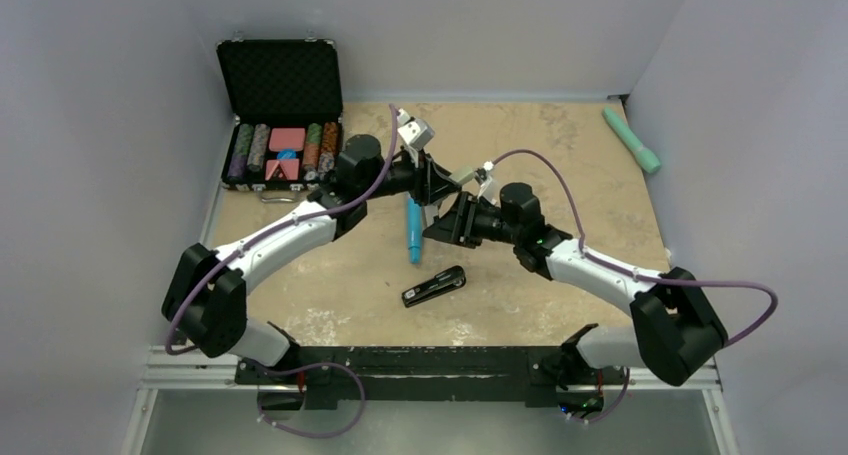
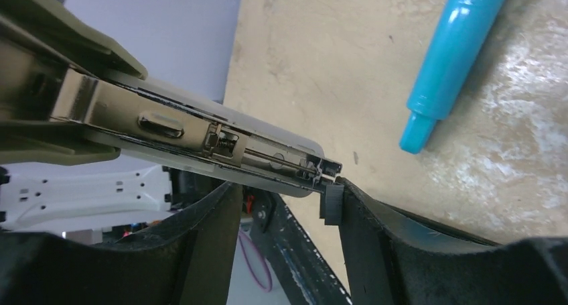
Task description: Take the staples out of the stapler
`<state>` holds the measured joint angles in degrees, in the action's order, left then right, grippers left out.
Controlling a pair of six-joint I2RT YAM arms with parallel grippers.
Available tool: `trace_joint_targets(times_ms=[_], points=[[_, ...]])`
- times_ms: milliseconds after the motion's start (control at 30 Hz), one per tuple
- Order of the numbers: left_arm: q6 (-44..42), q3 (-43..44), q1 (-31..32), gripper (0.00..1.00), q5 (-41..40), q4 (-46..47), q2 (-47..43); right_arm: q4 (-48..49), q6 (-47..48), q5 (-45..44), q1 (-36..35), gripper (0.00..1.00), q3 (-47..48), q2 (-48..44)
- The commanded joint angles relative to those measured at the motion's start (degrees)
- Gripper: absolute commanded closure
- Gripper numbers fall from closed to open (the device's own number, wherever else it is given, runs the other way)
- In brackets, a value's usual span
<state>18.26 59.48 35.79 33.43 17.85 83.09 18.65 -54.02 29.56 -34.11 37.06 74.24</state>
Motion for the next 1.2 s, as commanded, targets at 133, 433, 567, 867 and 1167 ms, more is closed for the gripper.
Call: trace_joint_targets(times_ms=[133,433,567,867,1167], points=[[-5.25,9.51,2.71,1.00,-5.20,-9.40,7.11,-0.71,3.00,-2.64,-0.17,0.43,0.67,4.59],[-13.29,18.00,4.78,1.00,-14.56,-28.37,10.22,-8.66,3.43,-9.82,-0.15,0.15,1.17,4.65],[-13.78,16.88,4.81,1.00,-14.50,-28.89,9.78,-8.19,3.48,-10.24,-0.17,0.14,1.13,5.58],[-16.13,13.39,4.79,1.00,-14.02,-30.88,4.22,-16.37,7.34,-14.96,0.16,0.13,6.74,3.42],[-18.00,12.97,4.59,1.00,-18.61,-36.35,-3.49,-18.57,8.48,-14.80,1.38,0.13,9.57,-0.57]])
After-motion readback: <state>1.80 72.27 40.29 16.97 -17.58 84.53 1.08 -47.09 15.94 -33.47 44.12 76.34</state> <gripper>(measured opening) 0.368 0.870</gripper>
